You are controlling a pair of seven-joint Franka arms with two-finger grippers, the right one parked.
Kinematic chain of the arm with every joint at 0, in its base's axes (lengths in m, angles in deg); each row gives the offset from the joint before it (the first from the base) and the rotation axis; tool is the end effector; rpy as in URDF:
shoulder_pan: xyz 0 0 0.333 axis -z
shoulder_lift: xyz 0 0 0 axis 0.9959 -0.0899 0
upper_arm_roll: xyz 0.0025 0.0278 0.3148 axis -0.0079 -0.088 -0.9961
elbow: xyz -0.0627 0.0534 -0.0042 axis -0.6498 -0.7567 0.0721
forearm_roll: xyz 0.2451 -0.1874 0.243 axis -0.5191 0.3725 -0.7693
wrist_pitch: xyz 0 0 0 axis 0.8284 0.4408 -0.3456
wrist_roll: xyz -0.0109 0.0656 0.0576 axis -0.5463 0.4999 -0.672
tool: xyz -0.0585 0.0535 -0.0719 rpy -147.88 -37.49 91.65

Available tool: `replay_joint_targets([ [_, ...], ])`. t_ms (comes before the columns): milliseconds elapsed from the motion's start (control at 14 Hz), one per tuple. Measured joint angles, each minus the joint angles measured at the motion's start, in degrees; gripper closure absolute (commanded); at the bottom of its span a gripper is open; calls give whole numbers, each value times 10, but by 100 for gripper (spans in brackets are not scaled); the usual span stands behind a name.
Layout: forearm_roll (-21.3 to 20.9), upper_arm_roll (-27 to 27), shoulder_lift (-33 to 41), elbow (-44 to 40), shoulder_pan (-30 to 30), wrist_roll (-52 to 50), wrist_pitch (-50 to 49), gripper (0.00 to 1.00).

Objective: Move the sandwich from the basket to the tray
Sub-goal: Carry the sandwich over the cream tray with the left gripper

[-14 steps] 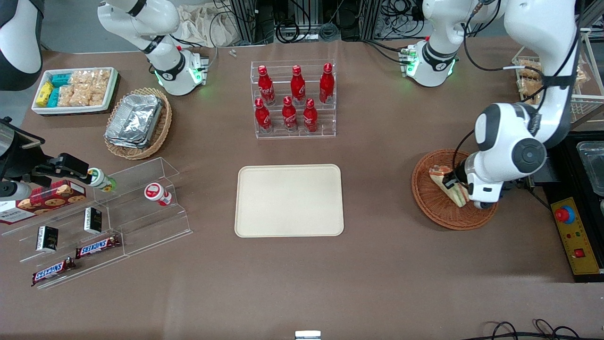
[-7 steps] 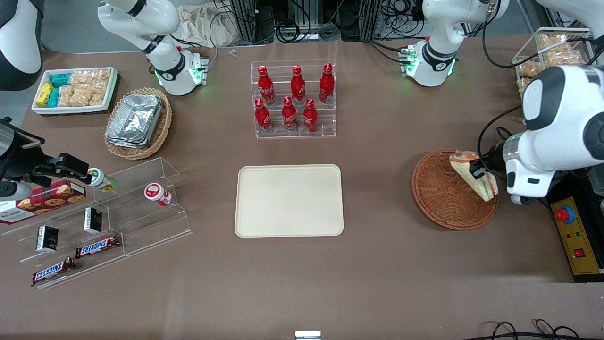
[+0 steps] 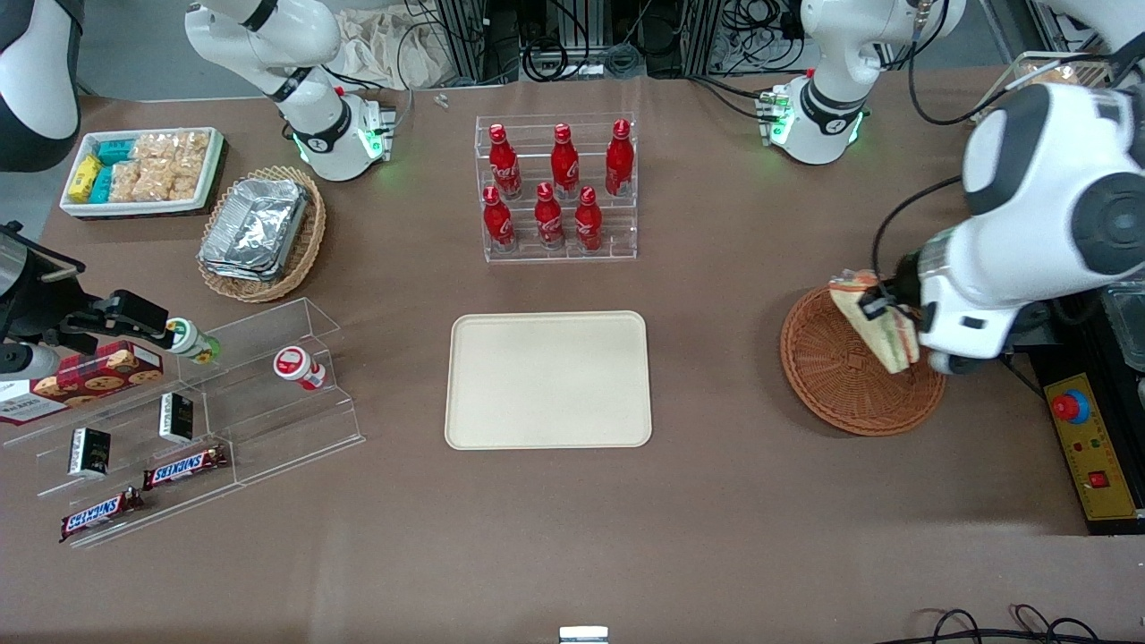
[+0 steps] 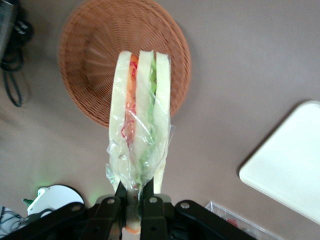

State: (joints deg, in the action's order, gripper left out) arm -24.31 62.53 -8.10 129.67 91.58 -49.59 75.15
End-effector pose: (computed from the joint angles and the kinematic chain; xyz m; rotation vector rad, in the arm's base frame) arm 0.5812 -0.1480 0.5084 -2.9485 -0.7367 0.4175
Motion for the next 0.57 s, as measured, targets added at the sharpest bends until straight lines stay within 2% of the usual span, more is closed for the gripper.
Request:
replay_joint_targets([
  [214,0,40,-32,-24,40,-7,2,100],
  [571,-1,46,-94,-58,140,-8,78,100],
])
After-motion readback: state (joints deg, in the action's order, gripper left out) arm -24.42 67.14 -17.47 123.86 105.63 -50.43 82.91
